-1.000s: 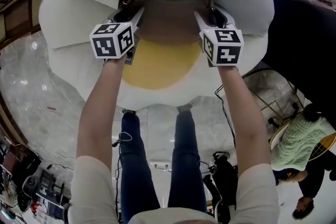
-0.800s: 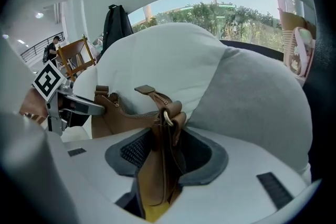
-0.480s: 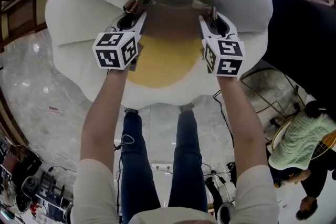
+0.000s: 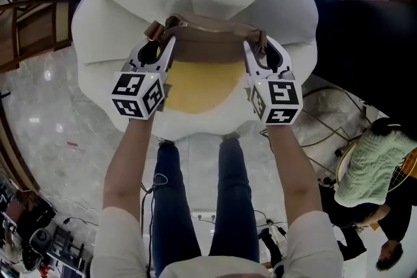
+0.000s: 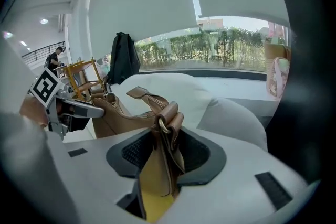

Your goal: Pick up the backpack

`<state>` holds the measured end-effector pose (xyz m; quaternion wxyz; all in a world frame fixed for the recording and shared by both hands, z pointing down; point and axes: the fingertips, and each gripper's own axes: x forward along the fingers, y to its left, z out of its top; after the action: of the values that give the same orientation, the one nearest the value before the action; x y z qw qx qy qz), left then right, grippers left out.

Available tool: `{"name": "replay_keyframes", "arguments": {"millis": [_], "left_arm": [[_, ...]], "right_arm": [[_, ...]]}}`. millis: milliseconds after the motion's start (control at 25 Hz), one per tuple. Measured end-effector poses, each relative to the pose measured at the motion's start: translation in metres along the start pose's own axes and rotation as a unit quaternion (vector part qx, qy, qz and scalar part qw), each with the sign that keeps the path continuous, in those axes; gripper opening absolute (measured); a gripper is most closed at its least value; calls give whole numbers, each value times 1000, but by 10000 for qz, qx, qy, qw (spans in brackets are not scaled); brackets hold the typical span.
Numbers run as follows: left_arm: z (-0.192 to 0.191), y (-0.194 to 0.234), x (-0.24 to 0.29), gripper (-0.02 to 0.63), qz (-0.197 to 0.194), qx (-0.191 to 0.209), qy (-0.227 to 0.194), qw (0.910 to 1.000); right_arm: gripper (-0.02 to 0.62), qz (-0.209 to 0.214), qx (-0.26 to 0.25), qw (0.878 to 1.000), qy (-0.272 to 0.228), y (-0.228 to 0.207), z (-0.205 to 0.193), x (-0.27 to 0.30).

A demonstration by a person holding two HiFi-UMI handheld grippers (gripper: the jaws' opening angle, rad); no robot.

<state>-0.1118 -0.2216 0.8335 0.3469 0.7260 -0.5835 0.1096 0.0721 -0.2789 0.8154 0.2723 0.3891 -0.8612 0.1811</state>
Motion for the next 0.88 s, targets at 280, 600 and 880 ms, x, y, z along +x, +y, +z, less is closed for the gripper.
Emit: {"name": "replay_keyframes", "arguments": {"millis": [280,600,880], "left_arm": [[39,-33,-47,117,-46,6,-216,9998],[88,-68,-88,117,-103,252,-446,9986],[121,-98,-120,117,-132,290,-514,9982]], "right_arm": [[173,-32,-196,9993,-317,11,47,-55],[173,-178,-224,9977,-616,16,95,-110],[173,-261,-203,9969,-719,18,128,-152]]}}
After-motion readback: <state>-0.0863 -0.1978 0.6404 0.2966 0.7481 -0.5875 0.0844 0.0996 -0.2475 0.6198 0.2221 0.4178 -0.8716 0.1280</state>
